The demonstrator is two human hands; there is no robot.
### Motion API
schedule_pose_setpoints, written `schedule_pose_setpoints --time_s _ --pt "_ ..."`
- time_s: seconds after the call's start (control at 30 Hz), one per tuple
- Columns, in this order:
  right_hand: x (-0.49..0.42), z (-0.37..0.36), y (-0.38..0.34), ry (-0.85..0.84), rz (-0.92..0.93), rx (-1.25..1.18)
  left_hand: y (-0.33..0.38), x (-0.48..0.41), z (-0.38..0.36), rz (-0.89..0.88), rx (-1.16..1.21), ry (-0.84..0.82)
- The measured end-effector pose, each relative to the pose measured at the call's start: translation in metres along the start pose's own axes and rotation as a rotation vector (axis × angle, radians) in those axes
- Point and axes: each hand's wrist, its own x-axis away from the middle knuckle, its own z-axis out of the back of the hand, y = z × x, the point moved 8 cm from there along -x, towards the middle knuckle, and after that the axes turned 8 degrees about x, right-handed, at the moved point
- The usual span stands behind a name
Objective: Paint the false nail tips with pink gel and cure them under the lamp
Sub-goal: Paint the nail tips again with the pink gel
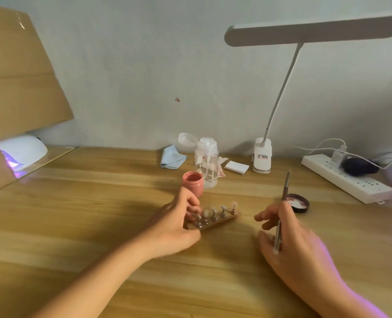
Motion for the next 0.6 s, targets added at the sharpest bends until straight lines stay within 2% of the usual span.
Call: schedule_pose_setpoints --time_s 0.23,0.6 --pt "-0.039 -0.025 -0.01 -0.108 0.008 -0.038 -0.004 -0.001 0.011 -0.028 -0.096 0.126" --pt "-0.05 -0.034 -0.05 0.079 0.216 -0.11 -0.029 0.0 0.056 0.032 -0.256 0.103"
